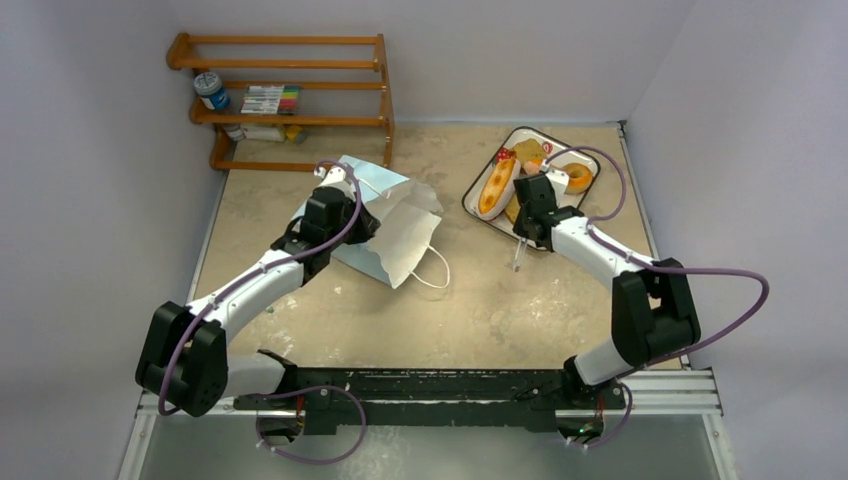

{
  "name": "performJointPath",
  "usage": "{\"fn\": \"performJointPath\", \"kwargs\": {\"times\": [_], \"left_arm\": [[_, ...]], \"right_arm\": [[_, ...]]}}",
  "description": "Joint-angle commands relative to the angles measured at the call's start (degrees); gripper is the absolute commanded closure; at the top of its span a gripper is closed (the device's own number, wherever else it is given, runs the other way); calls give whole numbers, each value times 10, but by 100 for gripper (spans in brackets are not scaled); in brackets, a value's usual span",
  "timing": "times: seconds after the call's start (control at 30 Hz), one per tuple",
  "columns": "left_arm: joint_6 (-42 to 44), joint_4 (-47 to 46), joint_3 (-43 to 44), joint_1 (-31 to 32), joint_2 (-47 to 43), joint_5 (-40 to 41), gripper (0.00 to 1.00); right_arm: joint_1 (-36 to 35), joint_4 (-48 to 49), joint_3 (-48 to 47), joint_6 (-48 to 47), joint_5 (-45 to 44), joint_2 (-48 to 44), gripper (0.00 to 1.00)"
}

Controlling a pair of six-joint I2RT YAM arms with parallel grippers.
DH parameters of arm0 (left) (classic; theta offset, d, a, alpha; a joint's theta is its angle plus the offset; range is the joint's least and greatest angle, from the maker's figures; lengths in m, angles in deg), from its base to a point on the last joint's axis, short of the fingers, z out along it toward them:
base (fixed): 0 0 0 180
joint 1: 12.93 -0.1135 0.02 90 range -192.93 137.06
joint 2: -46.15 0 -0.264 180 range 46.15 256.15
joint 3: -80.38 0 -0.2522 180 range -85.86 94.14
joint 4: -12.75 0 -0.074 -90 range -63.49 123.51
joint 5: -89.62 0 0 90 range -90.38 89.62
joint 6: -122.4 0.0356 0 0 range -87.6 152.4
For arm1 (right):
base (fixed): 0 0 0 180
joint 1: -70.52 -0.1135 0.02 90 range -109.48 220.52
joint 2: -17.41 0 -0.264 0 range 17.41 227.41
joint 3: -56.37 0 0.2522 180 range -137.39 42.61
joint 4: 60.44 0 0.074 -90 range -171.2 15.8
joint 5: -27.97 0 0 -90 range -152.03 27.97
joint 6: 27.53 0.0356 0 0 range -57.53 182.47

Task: Take the fake bread out of the paper bag
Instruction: Place the fake bread in the container.

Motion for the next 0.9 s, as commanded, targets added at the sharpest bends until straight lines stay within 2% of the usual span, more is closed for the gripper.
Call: {"fn": "performJointPath", "kwargs": {"times": [0.0,0.2,0.47,0.57,0.87], "left_arm": [[15,-7,2,-9,-25,-5,100],[17,-3,1,-15,-30,-12,100],[15,-4,2,-16,-31,-18,100],[14,-4,2,-16,-32,-19,100],[14,-4,-1,-16,-35,-23,100]], "right_arm": [[9,9,-8,18,-9,-15,76],[9,7,17,35,11,-20,69],[9,3,33,51,26,-44,66],[9,-2,35,55,31,-52,61],[9,-9,48,65,33,-84,60]]}}
